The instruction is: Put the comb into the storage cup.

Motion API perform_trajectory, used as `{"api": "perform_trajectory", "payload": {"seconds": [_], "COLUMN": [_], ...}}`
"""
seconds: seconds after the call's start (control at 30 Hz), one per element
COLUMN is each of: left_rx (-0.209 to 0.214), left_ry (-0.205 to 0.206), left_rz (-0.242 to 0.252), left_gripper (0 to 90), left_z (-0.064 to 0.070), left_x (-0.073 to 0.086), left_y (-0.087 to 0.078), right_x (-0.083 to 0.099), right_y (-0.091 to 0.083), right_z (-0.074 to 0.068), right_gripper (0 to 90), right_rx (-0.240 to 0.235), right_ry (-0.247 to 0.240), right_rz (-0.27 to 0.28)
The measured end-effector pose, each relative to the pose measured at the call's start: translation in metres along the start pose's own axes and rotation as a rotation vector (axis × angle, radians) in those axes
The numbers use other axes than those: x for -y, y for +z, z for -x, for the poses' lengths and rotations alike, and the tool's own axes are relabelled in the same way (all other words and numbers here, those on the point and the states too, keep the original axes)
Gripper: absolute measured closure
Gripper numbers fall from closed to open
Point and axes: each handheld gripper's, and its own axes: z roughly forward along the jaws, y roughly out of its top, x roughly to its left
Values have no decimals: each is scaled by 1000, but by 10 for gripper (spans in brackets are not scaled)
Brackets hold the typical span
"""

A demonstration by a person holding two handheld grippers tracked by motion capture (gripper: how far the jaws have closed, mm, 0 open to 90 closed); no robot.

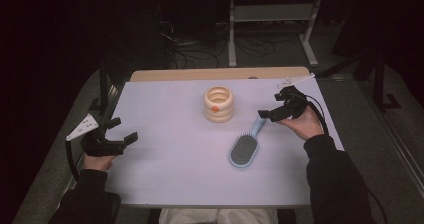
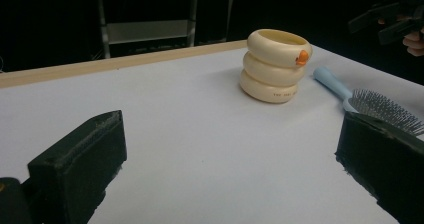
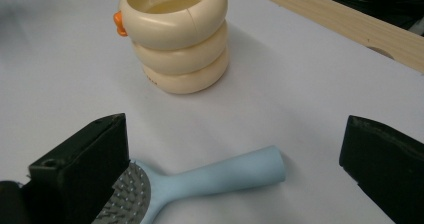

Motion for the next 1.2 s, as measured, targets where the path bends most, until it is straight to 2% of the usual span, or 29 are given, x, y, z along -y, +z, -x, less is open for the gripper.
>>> {"api": "perform_trajectory", "payload": {"seconds": [0.27,0.6,0.73,0.8,0.9,0.93,0.97,1.0,1.2], "left_rx": [-1,1,1,1,1,2,1,2,2], "left_ry": [-1,-1,-1,-2,-1,-1,-2,-1,-1], "left_rz": [-1,-1,-1,-1,-2,-1,-1,-1,-2], "left_gripper": [0,0,0,0,0,0,0,0,0], "left_z": [0,0,0,0,0,0,0,0,0], "left_x": [0,0,0,0,0,0,0,0,0], "left_y": [0,1,1,1,0,0,1,1,1], "right_x": [3,4,4,4,4,4,4,4,4], "right_y": [16,24,26,27,27,27,27,27,28], "right_z": [7,8,10,11,11,12,12,13,15], "right_gripper": [0,7,66,133,144,183,183,229,362], "right_rx": [3,3,7,11,15,18,17,13,19], "right_ry": [14,13,20,24,21,22,20,21,29], "right_rz": [-25,-41,-46,-39,-39,-43,-43,-43,-32]}}
